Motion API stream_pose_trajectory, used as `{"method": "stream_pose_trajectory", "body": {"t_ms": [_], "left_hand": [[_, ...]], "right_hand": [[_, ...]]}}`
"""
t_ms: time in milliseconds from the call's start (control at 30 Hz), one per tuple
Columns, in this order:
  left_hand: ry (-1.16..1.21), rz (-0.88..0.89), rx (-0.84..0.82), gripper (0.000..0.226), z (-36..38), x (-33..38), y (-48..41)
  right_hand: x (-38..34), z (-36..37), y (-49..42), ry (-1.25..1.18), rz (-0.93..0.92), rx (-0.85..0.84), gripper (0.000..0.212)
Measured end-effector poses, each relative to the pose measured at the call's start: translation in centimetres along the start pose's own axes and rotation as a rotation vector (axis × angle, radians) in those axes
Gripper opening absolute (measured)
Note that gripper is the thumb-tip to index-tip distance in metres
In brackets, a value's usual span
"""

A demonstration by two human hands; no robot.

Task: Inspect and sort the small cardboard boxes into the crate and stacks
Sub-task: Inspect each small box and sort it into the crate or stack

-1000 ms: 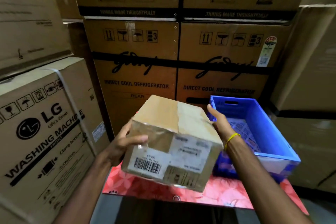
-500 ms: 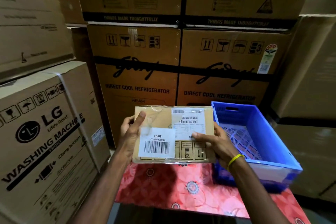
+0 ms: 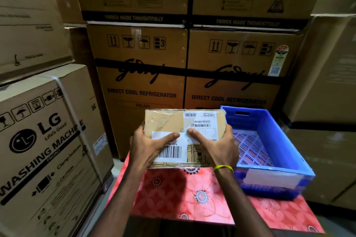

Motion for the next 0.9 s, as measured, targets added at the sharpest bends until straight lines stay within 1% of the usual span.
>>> {"method": "stream_pose_trajectory", "body": {"t_ms": [67,167,233,367,467,533,567,633,667,700,733,767,833,900], "left_hand": [[-0.040,0.003,0.026,0.089,-0.1,0.4,0.1],[-0.020,-0.026,-0.003,0.085,0.2,0.2,-0.2],[-0.031,-0.019,-0.018,0.093,0.1,-0.1,-0.5],[-0.074,-0.031,-0.096,0.115,-0.8,-0.3,-1.1],[-0.114,-0.015,-0.101,0.115,-0.7,0.0,-0.9],[-0.137,0.004,-0.087,0.107,-0.6,0.2,-0.6],[-0.100,0.001,-0.097,0.095,-0.6,0.3,-0.6],[0.148,-0.009,-0.150,0.057,-0.7,0.8,-0.9],[0.277,-0.012,-0.175,0.039,-0.9,1.1,-1.2],[0.383,0.006,-0.191,0.032,-1.0,1.4,-1.2],[0.443,0.053,-0.216,0.029,-1.0,1.7,-1.3],[0.436,0.126,-0.222,0.030,-1.0,1.9,-1.4],[0.342,0.299,-0.207,0.035,-0.7,2.2,-1.2],[0.291,0.398,-0.173,0.041,-0.5,2.3,-1.5]], "right_hand": [[-0.1,0.1,0.0,0.027,0.006,0.020,0.112],[0.0,0.5,0.1,0.048,0.010,0.027,0.112],[0.2,0.5,-0.1,0.042,-0.017,-0.006,0.112],[1.0,-0.3,-0.8,0.056,-0.118,-0.129,0.125],[1.7,-0.1,-0.9,0.028,-0.116,-0.147,0.123],[2.3,0.2,-1.0,-0.037,-0.094,-0.149,0.116],[2.8,0.3,-1.2,-0.096,-0.055,-0.146,0.109],[4.2,0.2,-1.9,-0.296,0.066,-0.124,0.090],[5.0,0.2,-2.3,-0.412,0.123,-0.113,0.084],[5.9,0.2,-2.8,-0.525,0.175,-0.108,0.081],[6.8,0.2,-3.2,-0.630,0.217,-0.117,0.081],[7.5,0.4,-3.4,-0.718,0.240,-0.131,0.082],[8.7,0.7,-3.7,-0.851,0.264,-0.155,0.087],[9.5,0.8,-3.6,-0.961,0.283,-0.174,0.090]]}}
Point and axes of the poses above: each hand's wrist, its own y-axis away from the middle knuckle, its own z-axis out of the palm, x = y × z, the point moved 1 cm from there along -y, towards the middle knuckle, and after that the axes turned 1 degree about -y, right-handed, at the moved point
